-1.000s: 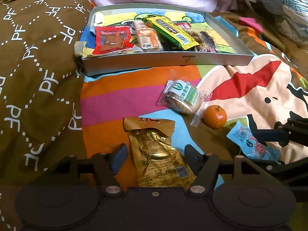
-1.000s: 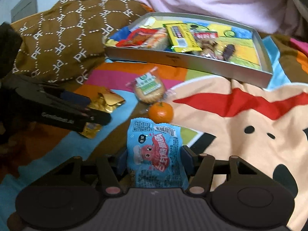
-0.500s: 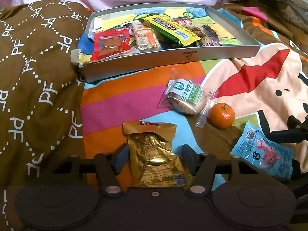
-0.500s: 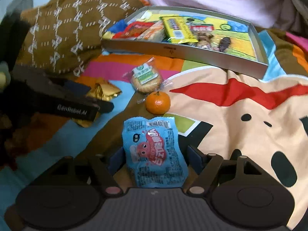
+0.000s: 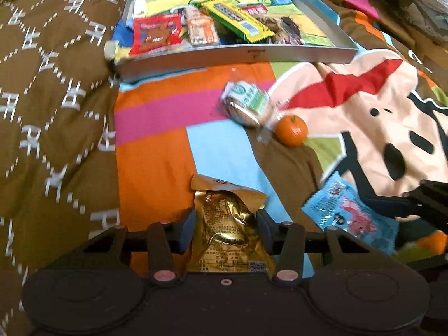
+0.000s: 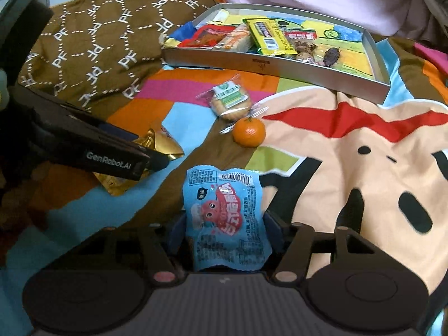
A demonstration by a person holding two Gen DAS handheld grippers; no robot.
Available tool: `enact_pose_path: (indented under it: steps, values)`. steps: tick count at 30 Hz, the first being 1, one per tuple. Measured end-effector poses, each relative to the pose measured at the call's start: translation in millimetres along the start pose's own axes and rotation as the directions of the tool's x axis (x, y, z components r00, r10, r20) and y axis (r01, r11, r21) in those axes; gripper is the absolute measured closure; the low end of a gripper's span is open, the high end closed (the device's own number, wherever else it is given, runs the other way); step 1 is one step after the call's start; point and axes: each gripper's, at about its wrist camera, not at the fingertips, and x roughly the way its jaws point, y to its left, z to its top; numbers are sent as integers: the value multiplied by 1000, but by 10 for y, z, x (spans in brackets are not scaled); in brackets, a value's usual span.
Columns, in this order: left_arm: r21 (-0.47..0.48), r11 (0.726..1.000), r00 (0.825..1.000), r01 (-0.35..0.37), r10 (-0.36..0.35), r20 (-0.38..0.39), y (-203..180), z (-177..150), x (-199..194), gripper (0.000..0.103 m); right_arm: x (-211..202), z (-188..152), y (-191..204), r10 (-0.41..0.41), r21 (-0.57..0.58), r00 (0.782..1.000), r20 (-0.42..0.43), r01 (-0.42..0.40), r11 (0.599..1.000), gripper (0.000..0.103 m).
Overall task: Organize snacks
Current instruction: 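Grasp the gold foil pack with left tool while right tool grasps the blue pig-print pack, then lift both held packs off the bedspread and carry them toward the tray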
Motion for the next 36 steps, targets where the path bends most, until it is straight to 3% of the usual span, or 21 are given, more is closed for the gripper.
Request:
enact_pose_path:
  steps: [4,18,27,29,32,36]
  values:
    - [19,1000,1000,8,-8,-8,-9,-105,-104,52,-5,-50,61,-5,-40,1000,2,5,999,37]
    - [70,998,1000,-4,5,-14,-37,-87,-50,44,-9,-89,81,-18,-9,999,35,19,1000,37]
    - [86,996,1000,7,-7,-3,-60,-92,-58,54,-69,-139,89,-29,13,996,80,28,1000,43]
    - [33,998,999,44,-44,19,-8,-85,-74,56,-78,-162,103,-32,8,995,91,31,999,44]
    - [-111,975,980,195,-188,72,135,-93,-46,56,-85,-194,139,-32,-11,994,105,34,999,44]
    - [-183,961,975,208,-189,116,171,-97,12,56,-102,-215,125,-13,-11,993,116,14,1000,44]
